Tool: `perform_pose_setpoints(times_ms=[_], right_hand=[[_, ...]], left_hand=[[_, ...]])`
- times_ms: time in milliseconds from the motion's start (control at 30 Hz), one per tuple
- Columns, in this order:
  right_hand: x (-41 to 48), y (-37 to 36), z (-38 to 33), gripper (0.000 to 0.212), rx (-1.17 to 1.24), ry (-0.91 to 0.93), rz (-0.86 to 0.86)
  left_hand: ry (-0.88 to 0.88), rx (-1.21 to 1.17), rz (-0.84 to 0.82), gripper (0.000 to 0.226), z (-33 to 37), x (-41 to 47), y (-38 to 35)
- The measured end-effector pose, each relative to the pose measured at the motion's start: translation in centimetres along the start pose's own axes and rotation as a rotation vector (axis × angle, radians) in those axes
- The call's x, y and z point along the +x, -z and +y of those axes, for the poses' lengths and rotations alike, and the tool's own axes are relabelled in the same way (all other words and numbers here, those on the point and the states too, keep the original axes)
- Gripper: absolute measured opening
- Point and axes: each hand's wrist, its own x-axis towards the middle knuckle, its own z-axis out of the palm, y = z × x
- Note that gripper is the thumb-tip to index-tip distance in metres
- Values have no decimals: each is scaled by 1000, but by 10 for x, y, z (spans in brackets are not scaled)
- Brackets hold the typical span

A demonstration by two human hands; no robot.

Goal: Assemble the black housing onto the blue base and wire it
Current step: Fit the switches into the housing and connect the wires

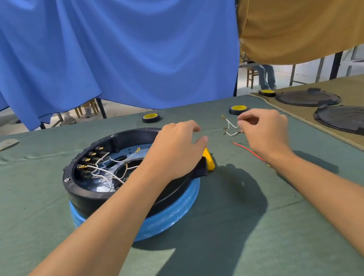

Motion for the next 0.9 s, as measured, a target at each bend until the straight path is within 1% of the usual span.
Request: perform_pose_setpoints(times_ms=[133,200,267,367,500,600,700,800,900], right_hand=[[-1,1,-16,16,596,-311,-150],[-3,2,-25,16,795,-393,-193],[-4,2,-33,18,915,-433,-221],[-8,2,-44,21,995,-441,-290],[-15,2,-54,24,1016,-419,-360],[-18,2,-63,25,1009,-412,-363],[-22,-1,-68,23,987,-436,-339],[-26,-4,-71,22,970,-471,-308],[-29,-5,-76,18,1008,-500,-281]], left_hand=[[32,-113,100,42,-2,0,2],[58,-139,150,42,-3,0,3],[91,-177,193,41,-4,0,5],[127,-227,259,38,-4,-1,6],[154,-277,350,27,-4,-1,8],[140,-342,404,20,-3,-3,10],[138,-441,403,14,-2,-6,11],[103,-438,406,19,0,-7,12],[64,-328,434,31,-1,-7,12]])
